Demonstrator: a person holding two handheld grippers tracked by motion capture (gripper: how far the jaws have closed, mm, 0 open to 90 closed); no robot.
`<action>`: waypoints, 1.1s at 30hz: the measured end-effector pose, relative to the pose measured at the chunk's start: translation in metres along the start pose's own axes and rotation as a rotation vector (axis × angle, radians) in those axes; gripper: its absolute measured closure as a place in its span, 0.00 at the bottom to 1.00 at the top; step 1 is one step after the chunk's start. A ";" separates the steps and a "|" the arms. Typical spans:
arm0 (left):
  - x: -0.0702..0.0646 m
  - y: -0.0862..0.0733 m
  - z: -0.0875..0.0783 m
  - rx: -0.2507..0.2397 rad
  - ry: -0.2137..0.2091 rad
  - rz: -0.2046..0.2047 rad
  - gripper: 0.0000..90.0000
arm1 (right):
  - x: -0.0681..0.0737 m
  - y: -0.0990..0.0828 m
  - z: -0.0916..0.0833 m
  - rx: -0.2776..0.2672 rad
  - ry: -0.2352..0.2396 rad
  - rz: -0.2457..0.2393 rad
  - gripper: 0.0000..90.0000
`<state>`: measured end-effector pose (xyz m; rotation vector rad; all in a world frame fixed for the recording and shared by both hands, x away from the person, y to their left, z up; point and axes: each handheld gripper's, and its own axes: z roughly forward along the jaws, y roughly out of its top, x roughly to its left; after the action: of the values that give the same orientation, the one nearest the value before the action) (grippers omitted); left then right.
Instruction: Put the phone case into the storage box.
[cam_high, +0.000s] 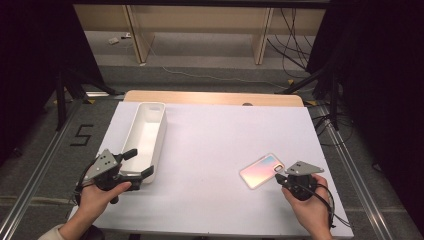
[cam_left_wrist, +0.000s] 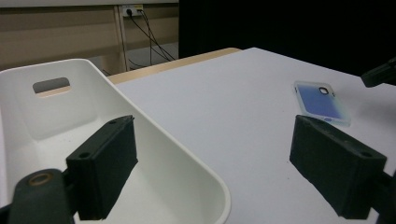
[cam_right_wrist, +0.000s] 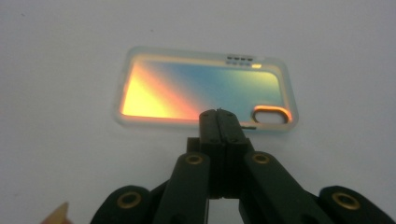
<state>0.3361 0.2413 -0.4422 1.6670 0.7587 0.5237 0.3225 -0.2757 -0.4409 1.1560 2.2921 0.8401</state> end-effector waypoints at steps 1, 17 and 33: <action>-0.001 0.000 0.000 -0.003 -0.003 -0.008 0.16 | -0.004 0.000 0.008 0.053 0.006 0.035 1.00; 0.000 0.000 0.000 -0.011 -0.015 0.007 0.16 | -0.026 0.001 0.032 0.201 -0.029 0.117 1.00; -0.002 0.001 -0.001 -0.008 -0.008 -0.001 0.16 | -0.038 0.009 0.048 0.254 -0.054 0.104 1.00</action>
<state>0.3341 0.2402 -0.4407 1.6607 0.7504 0.5183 0.3778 -0.2879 -0.4653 1.3990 2.3607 0.5565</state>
